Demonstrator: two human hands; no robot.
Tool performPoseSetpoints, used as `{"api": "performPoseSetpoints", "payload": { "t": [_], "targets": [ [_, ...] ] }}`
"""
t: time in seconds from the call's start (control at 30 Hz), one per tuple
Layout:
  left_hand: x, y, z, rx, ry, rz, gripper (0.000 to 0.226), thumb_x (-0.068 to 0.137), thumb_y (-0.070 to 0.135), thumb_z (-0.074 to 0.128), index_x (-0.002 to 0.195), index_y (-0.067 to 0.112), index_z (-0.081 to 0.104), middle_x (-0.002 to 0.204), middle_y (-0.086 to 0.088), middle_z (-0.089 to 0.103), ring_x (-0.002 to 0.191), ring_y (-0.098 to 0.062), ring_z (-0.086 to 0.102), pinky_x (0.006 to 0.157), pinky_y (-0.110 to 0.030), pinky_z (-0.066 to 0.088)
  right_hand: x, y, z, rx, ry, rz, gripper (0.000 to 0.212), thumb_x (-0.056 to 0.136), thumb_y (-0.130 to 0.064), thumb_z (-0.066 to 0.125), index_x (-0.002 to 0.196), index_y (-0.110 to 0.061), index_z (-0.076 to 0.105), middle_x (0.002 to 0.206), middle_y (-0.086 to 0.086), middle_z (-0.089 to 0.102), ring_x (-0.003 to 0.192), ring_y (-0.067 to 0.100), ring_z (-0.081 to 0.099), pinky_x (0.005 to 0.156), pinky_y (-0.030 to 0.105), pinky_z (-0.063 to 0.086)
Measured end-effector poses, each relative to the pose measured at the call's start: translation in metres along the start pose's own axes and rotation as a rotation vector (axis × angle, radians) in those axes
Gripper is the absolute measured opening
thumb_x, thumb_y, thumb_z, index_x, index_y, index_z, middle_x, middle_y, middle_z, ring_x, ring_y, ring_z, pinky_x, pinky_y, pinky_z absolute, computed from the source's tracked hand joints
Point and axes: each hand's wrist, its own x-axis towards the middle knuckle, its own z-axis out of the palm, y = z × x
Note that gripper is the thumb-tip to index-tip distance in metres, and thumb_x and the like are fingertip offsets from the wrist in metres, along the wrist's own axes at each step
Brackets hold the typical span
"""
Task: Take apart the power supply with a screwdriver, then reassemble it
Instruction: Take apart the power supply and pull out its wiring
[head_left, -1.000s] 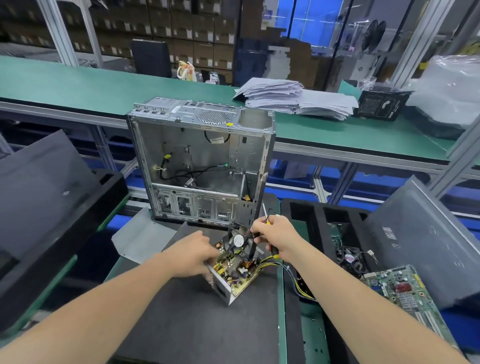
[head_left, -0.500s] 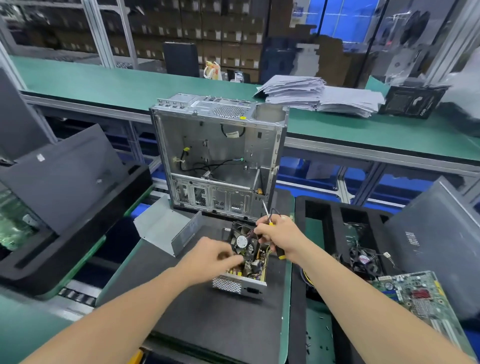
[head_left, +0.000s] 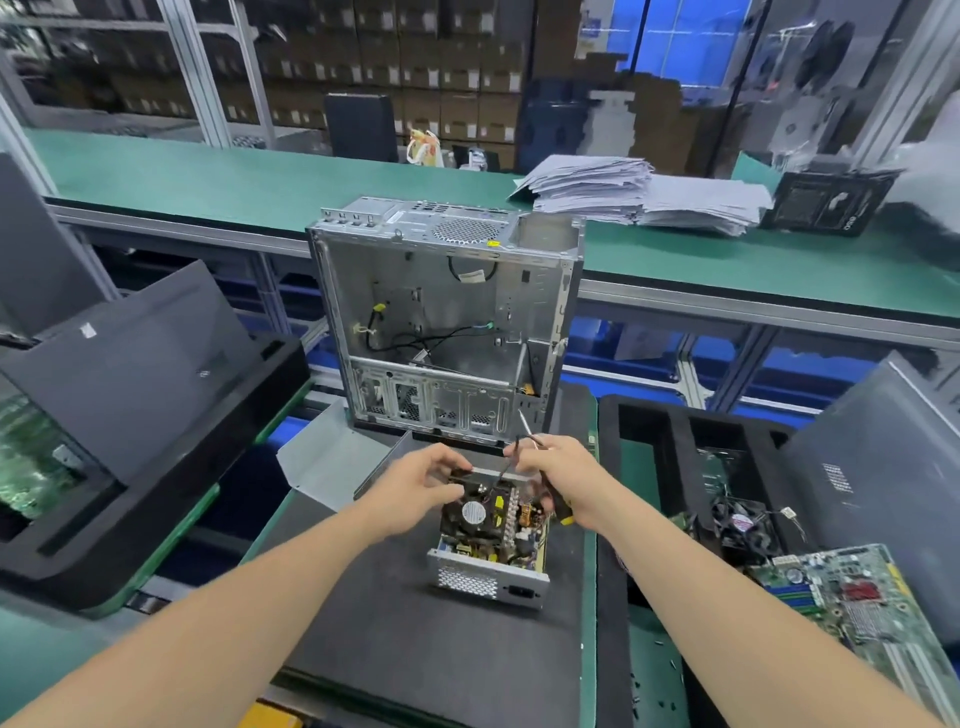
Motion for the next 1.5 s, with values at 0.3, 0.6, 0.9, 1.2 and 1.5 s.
{"api": "performPoseSetpoints", "payload": {
  "t": [0.3, 0.6, 0.9, 1.2, 1.5],
  "targets": [
    [0.008, -0.027, -0.017, -0.014, -0.32, -0.116, 0.029, 0.078, 0.026, 0.086, 0.103, 0.033, 0.073, 0.116, -0.005, 0.067, 0.09, -0.015, 0.07, 0.089, -0.044, 0.063, 0.014, -0.016, -0.001, -0.13, 0.198, 0.026, 0.037, 0.097, -0.022, 0.046, 0.108, -0.022, 0.08, 0.079, 0.009, 0.052, 0.048, 0.017, 0.044, 0.044, 0.029, 0.036],
    [0.009, -0.039, -0.029, -0.087, -0.454, -0.105, 0.017, 0.086, 0.036, 0.082, 0.097, 0.025, 0.077, 0.104, 0.0, 0.074, 0.094, -0.014, 0.074, 0.075, -0.037, 0.065, 0.028, -0.041, 0.034, -0.706, 0.14, -0.243, 0.018, 0.1, -0.018, 0.068, 0.113, -0.021, 0.079, 0.076, -0.002, 0.075, 0.065, 0.01, 0.067, 0.07, 0.03, 0.062],
    [0.057, -0.031, -0.028, 0.227, 0.198, 0.049, 0.026, 0.099, 0.007, 0.062, 0.123, 0.017, 0.06, 0.127, -0.004, 0.064, 0.104, -0.018, 0.064, 0.096, -0.027, 0.048, 0.087, -0.031, 0.048, -0.985, 0.176, -0.114, 0.019, 0.096, -0.017, 0.076, 0.114, -0.019, 0.081, 0.117, 0.001, 0.077, 0.109, 0.02, 0.07, 0.1, 0.034, 0.055],
    [0.116, -0.046, 0.004, 0.72, -0.096, 0.086, 0.023, 0.105, 0.014, 0.054, 0.126, 0.015, 0.064, 0.129, -0.005, 0.057, 0.12, -0.024, 0.056, 0.099, -0.044, 0.049, 0.136, 0.005, 0.04, -1.035, -0.004, 0.054, 0.023, 0.09, -0.016, 0.083, 0.112, -0.019, 0.083, 0.114, 0.005, 0.078, 0.108, 0.022, 0.071, 0.097, 0.033, 0.057],
    [0.131, -0.061, 0.013, 0.801, -0.006, 0.093, 0.012, 0.1, 0.015, 0.061, 0.107, 0.017, 0.071, 0.113, -0.003, 0.066, 0.108, -0.023, 0.062, 0.081, -0.028, 0.046, 0.15, 0.016, 0.042, -1.111, 0.023, 0.068, 0.02, 0.082, -0.023, 0.088, 0.101, -0.028, 0.083, 0.107, 0.002, 0.076, 0.098, 0.024, 0.071, 0.092, 0.039, 0.061]
  ]
}}
